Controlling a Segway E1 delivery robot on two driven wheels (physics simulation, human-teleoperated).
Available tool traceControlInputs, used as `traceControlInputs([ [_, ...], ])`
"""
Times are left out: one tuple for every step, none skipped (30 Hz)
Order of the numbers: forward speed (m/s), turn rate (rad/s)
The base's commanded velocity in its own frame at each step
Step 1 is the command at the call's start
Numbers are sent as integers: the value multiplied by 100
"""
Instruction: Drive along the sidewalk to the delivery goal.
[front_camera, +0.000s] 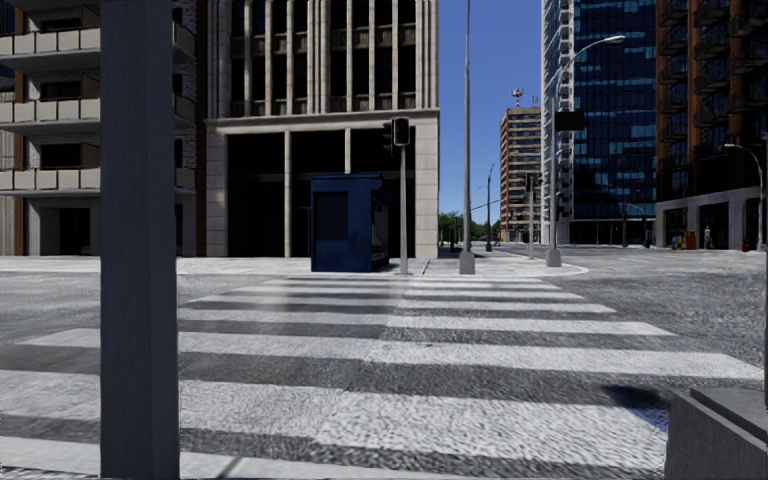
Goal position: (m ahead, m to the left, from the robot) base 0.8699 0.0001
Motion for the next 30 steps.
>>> traceControlInputs([
  [15, 0],
  [0, 0],
  [0, 0],
  [0, 0],
  [0, 0],
  [0, 0],
  [0, 0],
  [0, 0],
  [0, 0],
  [0, 0],
  [0, 0],
  [0, 0],
  [0, 0],
  [0, 0],
  [0, 0],
  [0, 0],
  [0, 0],
  [0, 0],
  [0, 0],
  [0, 0],
  [0, 0],
  [0, 0],
  [0, 0],
  [0, 0],
  [0, 0],
  [0, 0],
  [0, 0],
  [0, 0],
  [0, 0],
  [0, 0],
])
